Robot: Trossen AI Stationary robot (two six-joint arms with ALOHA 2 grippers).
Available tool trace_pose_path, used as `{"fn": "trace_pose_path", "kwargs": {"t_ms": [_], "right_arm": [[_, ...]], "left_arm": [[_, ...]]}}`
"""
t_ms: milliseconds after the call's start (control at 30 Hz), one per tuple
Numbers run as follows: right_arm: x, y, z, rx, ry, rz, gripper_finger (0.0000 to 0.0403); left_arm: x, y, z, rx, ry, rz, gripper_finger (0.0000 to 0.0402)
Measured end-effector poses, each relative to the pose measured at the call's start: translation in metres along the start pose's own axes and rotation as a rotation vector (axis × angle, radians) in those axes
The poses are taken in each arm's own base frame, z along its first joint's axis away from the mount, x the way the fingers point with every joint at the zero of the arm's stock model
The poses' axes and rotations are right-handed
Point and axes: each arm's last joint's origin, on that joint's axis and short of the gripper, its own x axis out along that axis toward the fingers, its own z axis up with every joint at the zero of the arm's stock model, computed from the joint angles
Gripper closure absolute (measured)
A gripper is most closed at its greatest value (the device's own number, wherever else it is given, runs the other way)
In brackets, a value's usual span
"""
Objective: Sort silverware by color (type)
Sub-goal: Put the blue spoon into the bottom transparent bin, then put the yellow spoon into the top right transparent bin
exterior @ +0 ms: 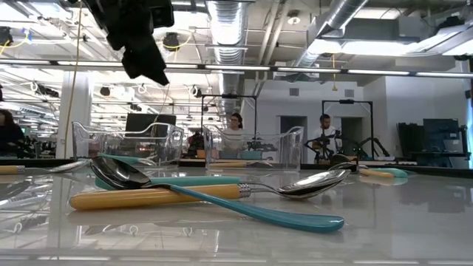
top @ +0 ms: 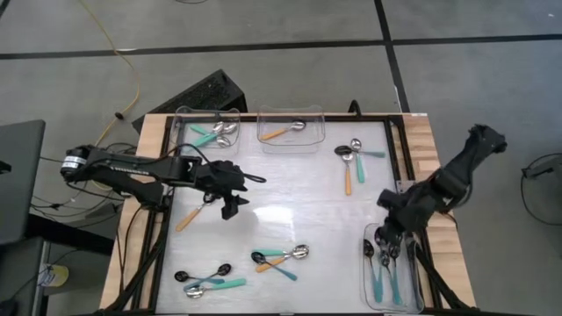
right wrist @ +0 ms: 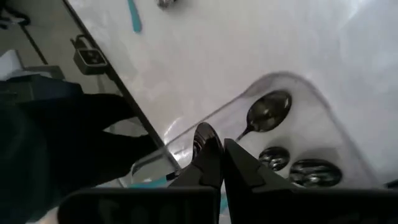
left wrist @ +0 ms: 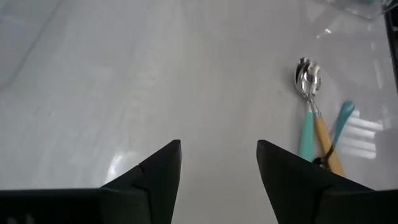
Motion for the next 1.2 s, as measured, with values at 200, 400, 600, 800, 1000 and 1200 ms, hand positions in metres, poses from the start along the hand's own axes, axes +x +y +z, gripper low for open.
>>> {"fn": "trace_pose_path", "kwargs": {"t_ms": [200,400,600,800,1000,1200], "right_arm": [[0.026,-0.022,-0.015,0.024,0.090,-0.093,0.0368],[0.027,-0.030,-0.018,0.040,0.114,-0.177,0.0309],[0.026,-0.033,-0.018,0.080,0.147,-0.219,0.0242],[0.018,-0.023,-0.021,0.124,0.256,-0.135,0.0178],[0.005,-0.014,-0.017,0.095,0.197,-0.078,0.0172],[-0.005,-0.001,-0.018,0.145,0.198,0.003,0.0180]], "left_arm": [[-0.002,0.006,-0.019,-0.038,0.204,0.058,0.0207],[-0.008,0.016,-0.042,-0.283,0.430,0.185,0.0207],[0.003,0.020,-0.079,-0.416,0.565,0.272,0.0207],[0.012,0.029,-0.107,-0.471,0.632,0.362,0.0207],[0.023,0.035,-0.129,-0.472,0.642,0.356,0.0207],[0.029,0.035,-0.147,-0.476,0.654,0.326,0.0233]]}}
